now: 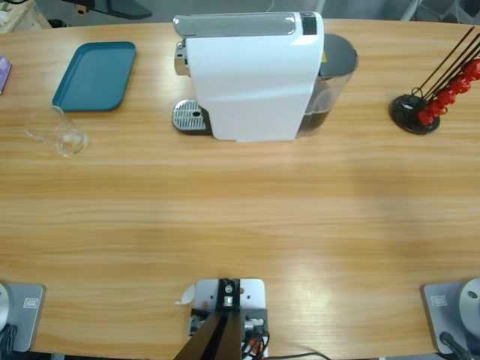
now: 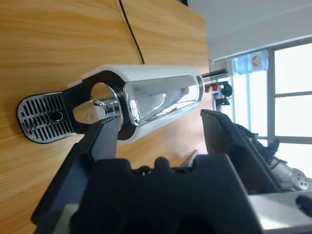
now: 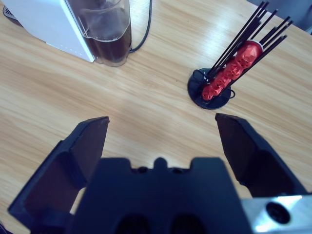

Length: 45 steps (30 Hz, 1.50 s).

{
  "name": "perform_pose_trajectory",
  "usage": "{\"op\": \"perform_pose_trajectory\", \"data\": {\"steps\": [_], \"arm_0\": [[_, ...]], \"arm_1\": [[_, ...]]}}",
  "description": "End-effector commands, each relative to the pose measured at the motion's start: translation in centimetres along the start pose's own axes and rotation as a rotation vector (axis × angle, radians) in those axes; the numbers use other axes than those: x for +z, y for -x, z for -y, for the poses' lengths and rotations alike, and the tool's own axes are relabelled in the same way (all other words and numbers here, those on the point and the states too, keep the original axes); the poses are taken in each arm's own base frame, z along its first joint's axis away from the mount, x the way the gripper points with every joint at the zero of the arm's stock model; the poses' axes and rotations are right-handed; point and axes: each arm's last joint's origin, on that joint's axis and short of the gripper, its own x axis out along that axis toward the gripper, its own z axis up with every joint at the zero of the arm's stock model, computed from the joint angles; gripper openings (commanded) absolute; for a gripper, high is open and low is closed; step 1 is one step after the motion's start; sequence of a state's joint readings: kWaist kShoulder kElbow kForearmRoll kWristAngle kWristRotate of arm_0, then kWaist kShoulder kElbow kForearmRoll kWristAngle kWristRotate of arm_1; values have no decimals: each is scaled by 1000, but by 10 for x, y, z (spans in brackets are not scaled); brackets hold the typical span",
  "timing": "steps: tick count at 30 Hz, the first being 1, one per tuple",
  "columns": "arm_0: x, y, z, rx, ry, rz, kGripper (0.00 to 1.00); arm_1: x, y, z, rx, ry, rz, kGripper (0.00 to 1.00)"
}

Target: Pour coffee

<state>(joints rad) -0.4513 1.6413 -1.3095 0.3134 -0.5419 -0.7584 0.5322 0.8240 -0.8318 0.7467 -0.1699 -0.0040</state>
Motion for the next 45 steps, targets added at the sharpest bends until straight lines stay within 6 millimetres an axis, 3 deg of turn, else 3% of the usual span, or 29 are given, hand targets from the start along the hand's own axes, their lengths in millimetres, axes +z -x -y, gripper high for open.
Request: {"op": "perform_pose_trajectory", "data": {"steps": [1,7,10,13,14,18,25,28,31,33,35,45], "arm_0": [[-11,-36,-30,69,67,-117,724],[-7,-48,-33,70,75,-133,715],[-4,-54,-31,65,75,-134,607],[-2,-58,-29,62,73,-138,600],[-2,-59,-29,61,72,-137,598],[-2,-56,-26,57,64,-131,434],[2,-46,-17,43,35,-96,423],[3,-45,-15,40,32,-93,347],[3,-45,-16,44,33,-93,148],[2,-46,-17,46,35,-95,138],[2,-47,-17,47,37,-98,3],[3,-40,-11,28,15,-81,0]], "arm_1": [[-4,-1,0,2,2,5,1000],[-4,0,0,2,2,6,1000],[-4,0,0,2,2,6,1000],[-4,0,0,2,2,6,1000],[-4,0,0,2,2,6,1000],[-4,-1,0,2,2,5,1000],[-4,-1,0,2,2,5,1000],[-4,0,0,2,2,6,1000],[-4,0,0,2,2,6,1000],[-4,0,0,2,2,6,1000],[-4,0,0,2,2,5,1000],[-4,-1,0,2,2,5,1000]]}}
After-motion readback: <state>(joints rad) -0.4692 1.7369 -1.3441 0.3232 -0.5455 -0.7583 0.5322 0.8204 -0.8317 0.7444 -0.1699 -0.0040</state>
